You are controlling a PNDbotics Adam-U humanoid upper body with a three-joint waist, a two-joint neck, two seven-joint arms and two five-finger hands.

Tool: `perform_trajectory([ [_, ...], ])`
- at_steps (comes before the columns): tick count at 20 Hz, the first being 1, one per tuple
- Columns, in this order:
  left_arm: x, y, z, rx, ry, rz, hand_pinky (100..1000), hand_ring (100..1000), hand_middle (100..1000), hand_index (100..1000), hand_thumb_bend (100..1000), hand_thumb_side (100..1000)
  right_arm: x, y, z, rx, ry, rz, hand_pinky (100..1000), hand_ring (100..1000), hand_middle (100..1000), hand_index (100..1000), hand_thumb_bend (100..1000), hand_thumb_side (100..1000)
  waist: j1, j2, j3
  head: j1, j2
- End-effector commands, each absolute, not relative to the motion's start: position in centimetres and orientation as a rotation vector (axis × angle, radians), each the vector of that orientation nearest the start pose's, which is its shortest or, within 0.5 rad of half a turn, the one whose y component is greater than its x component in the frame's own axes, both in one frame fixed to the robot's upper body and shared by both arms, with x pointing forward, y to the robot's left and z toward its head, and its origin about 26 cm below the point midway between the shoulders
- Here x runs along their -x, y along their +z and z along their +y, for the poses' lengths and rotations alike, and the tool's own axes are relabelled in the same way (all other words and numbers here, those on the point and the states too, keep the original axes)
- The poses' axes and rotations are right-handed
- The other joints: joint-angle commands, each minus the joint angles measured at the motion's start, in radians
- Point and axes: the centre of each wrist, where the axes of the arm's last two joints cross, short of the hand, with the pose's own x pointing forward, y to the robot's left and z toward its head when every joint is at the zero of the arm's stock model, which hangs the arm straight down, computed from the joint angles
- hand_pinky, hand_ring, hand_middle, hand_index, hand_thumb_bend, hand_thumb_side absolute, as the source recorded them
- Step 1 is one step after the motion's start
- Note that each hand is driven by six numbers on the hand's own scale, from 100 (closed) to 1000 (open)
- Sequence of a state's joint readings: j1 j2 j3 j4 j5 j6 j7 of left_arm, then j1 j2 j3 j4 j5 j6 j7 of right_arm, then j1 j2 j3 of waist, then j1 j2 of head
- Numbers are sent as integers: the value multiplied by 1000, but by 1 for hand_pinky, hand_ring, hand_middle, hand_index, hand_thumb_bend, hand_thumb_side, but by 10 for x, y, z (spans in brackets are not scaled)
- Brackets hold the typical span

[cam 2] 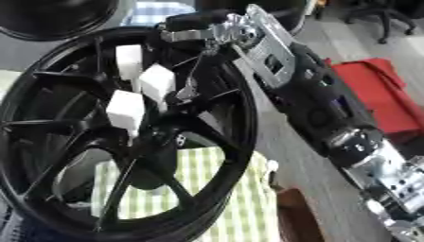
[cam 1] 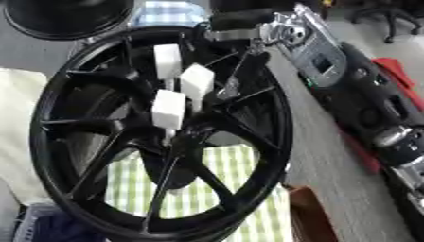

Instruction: Pull the pin out of the wheel hub.

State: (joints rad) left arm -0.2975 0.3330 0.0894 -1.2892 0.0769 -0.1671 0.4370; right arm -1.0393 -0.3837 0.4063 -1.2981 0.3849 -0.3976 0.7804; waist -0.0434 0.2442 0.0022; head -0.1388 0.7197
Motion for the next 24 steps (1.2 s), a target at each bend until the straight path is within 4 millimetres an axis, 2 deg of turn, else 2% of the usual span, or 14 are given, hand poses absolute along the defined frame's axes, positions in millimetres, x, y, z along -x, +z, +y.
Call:
perform_trajectory([
  [1, -354, 41, 344, -558, 228, -1799, 722, 636, 535, 754, 303, 635, -430, 287, -143, -214, -2705, 1991, 704, 679, 595, 711, 440, 191, 2, -29, 3, -5, 1],
  [7, -355, 41, 343, -555, 225, -1800, 722, 636, 535, 754, 301, 636, -430, 284, -143, -204, -2714, 1990, 700, 659, 567, 678, 415, 103, 1, -30, 7, -3, -1],
  [13, -356, 41, 342, -553, 227, -1800, 722, 636, 534, 754, 300, 637, -431, 282, -145, -199, -2712, 1989, 683, 605, 458, 579, 386, 100, 2, -28, 9, -6, -1],
  [20, -356, 41, 342, -552, 226, -1798, 722, 635, 534, 754, 298, 638, -430, 285, -145, -178, -2687, 2011, 663, 561, 342, 518, 362, 100, 3, -29, 9, -13, 0],
  [24, -356, 40, 342, -552, 225, -1796, 723, 635, 534, 754, 299, 638, -430, 291, -147, -156, -2676, 2052, 655, 545, 314, 494, 357, 100, 2, -31, 9, -16, 0],
])
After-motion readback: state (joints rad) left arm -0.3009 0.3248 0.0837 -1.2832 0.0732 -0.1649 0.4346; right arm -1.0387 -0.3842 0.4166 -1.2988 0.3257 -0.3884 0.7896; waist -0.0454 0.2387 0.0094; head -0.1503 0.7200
